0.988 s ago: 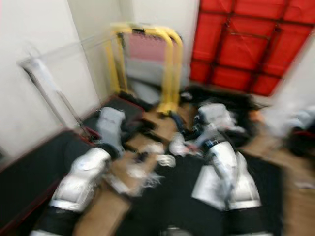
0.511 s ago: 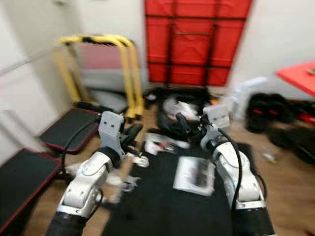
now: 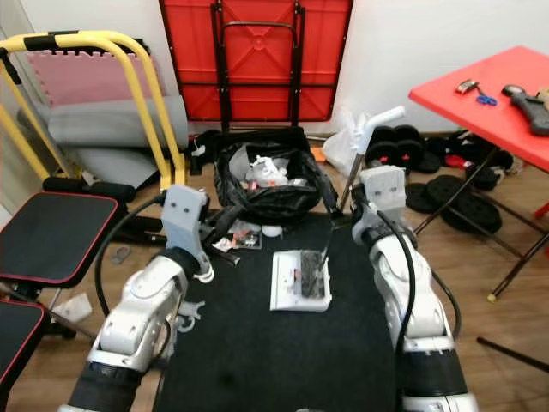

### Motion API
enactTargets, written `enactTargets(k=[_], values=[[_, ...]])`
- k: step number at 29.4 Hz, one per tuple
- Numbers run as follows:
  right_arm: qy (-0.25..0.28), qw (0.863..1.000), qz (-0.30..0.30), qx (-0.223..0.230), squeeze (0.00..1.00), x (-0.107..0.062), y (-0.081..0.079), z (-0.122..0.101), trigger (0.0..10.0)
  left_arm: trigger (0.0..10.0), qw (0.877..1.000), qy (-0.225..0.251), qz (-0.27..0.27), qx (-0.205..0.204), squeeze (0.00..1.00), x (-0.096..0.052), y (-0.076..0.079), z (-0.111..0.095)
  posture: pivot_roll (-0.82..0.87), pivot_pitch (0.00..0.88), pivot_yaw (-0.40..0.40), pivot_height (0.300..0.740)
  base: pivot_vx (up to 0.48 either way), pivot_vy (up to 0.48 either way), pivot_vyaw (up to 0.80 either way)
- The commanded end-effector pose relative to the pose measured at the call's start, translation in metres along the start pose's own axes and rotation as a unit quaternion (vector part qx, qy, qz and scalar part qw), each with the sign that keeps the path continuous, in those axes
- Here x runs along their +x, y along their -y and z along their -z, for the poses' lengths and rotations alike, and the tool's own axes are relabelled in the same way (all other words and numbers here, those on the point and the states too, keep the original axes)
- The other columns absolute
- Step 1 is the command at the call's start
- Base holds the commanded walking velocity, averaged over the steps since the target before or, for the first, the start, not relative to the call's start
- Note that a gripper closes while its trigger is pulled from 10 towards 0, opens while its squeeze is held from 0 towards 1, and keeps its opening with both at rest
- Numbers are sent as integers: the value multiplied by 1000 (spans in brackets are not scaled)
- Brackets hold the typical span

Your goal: Sweep floor

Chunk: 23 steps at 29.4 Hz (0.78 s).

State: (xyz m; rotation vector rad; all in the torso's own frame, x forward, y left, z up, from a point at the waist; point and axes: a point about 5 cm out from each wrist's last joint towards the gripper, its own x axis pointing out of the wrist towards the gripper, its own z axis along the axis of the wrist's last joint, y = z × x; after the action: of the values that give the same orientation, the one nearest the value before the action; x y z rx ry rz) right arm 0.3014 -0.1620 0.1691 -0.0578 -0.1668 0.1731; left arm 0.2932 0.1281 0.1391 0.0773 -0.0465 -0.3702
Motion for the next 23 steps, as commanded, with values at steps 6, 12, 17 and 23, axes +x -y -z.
enactTargets(k=[6, 12, 17, 23], values=[[-4, 1000, 16, 1, 0, 1, 6, 1, 10000, 10000, 1000, 6, 5, 1, 0, -1, 0, -1, -158, 21, -122, 740, 311, 0, -742], [-6, 1000, 15, -2, 0, 2, 5, 2, 10000, 10000, 1000, 6, 7, 1, 0, 1, 1, 0, -163, 22, -120, 740, 300, 0, -75], [-3, 1000, 15, 0, 0, 2, 4, 2, 10000, 10000, 1000, 6, 7, 1, 0, 0, 0, 0, -164, 23, -120, 740, 283, 0, 0], [-2, 1000, 14, 1, 0, 3, 3, 3, 10000, 10000, 1000, 6, 8, 2, 0, 0, -1, 0, -163, 24, -118, 740, 281, 0, 0]])
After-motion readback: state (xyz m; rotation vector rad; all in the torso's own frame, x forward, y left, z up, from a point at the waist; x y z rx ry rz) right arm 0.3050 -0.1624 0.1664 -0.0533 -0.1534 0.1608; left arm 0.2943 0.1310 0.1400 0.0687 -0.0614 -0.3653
